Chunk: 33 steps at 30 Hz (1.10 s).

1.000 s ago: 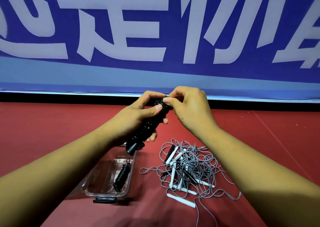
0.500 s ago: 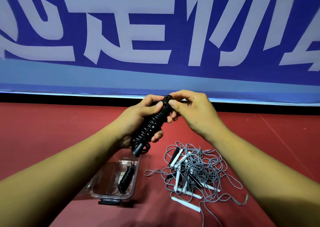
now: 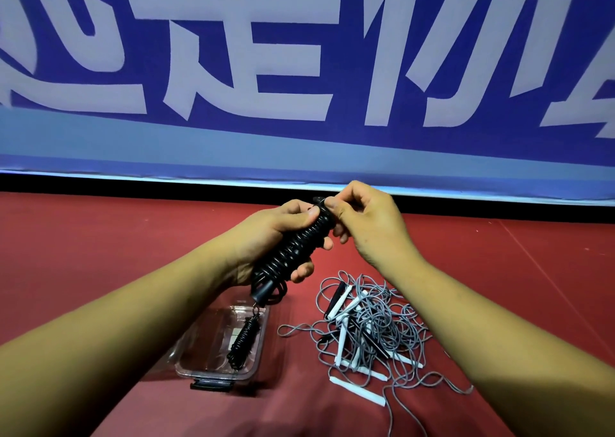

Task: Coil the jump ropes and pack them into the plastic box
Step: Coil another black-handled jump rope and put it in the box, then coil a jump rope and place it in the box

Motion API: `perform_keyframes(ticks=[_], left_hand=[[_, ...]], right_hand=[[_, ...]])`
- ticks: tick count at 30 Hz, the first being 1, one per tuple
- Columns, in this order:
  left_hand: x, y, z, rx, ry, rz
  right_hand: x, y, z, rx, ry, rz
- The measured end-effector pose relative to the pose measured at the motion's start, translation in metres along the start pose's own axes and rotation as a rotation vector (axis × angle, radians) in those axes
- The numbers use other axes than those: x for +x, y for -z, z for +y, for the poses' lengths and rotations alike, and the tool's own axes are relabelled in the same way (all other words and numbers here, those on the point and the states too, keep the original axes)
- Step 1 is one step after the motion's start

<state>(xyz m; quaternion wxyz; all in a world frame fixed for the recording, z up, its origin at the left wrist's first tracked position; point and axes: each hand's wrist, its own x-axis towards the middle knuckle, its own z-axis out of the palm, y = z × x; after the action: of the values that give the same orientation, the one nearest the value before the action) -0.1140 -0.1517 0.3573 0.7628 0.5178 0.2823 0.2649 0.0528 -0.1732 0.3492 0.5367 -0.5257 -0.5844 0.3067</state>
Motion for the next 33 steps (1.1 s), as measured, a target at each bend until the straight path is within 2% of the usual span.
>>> perform_keyframes(ticks=[6,9,15,21,25,29,33], left_hand=[[0.002,0.012,-0.004,0.012,0.068,0.017],[-0.001,0.019,-0.008,-0.015,0.113,0.061],[0.01,0.067,-0.032,0.245,0.128,0.201],[0.024,0.129,-0.078,0.3,0.295,0.262],[0.033,0.178,-0.136,0.248,0.399,0.441],[0.043,0.218,-0.2,0.261,0.439,0.638],[0.055,0.253,-0.26,0.324,0.501,0.787]], right_hand=[[0.009,-0.013,0.009,0.264,-0.122,-0.043],[0.015,-0.016,0.019,0.22,-0.154,-0.027],[0.031,-0.041,0.057,0.081,-0.264,0.014],[0.037,-0.1,0.126,0.139,-0.498,-0.065],[0.033,-0.135,0.191,0.182,-0.671,-0.122],[0.023,-0.14,0.265,-0.075,-0.736,-0.166],[0.004,-0.131,0.331,-0.502,-0.643,-0.281]])
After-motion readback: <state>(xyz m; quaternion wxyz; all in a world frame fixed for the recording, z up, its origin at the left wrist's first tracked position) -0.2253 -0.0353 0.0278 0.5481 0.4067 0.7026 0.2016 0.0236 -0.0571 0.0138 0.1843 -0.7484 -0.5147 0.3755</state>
